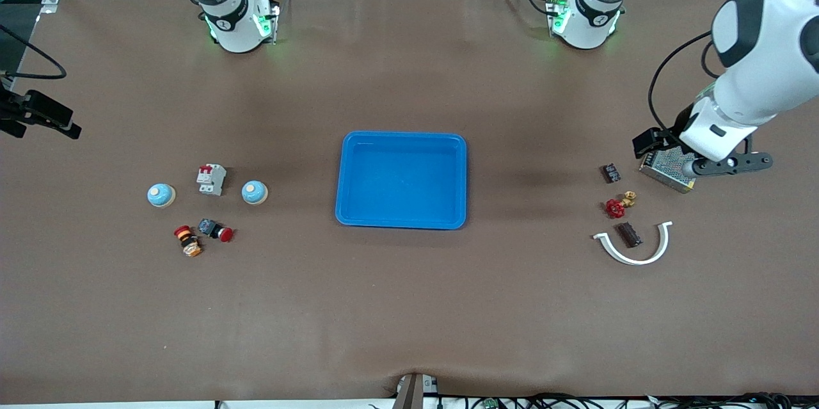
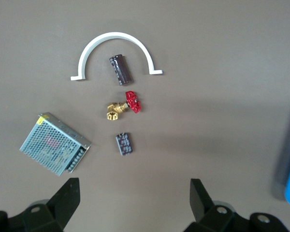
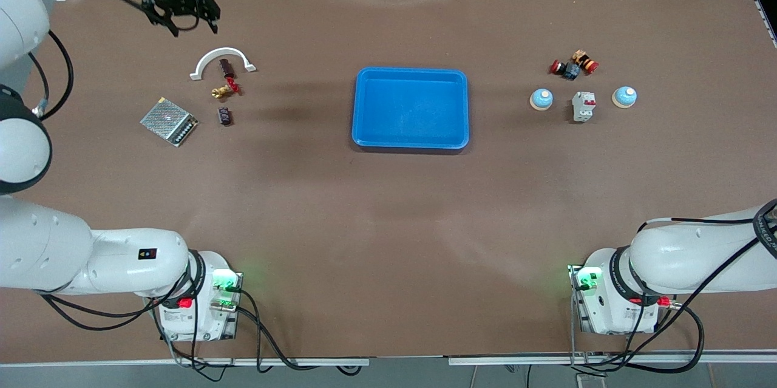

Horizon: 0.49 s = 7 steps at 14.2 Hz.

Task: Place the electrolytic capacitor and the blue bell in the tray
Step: 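Reach the left gripper to the brown capacitor beside the red valve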

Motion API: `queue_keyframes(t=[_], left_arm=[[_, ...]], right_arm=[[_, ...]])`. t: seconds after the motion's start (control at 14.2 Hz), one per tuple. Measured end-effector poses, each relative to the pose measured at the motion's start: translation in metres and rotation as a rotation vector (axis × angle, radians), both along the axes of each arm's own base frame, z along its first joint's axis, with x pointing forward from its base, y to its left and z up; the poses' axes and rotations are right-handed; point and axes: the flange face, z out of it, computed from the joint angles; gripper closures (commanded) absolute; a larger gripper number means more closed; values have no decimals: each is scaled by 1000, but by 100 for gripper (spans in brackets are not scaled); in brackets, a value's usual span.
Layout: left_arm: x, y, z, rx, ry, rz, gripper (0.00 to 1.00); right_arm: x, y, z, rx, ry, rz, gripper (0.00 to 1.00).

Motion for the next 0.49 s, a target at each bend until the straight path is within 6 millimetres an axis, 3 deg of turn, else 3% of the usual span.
queue_keyframes(t=[0.21,0.49], left_arm=[[-22,5,-51,1,-25,6,0],[-46,34,-119,-4,-56,59,3]], right_arm=[[0,0,0,0,0,0,0],[0,0,2,0,-4,0,0]])
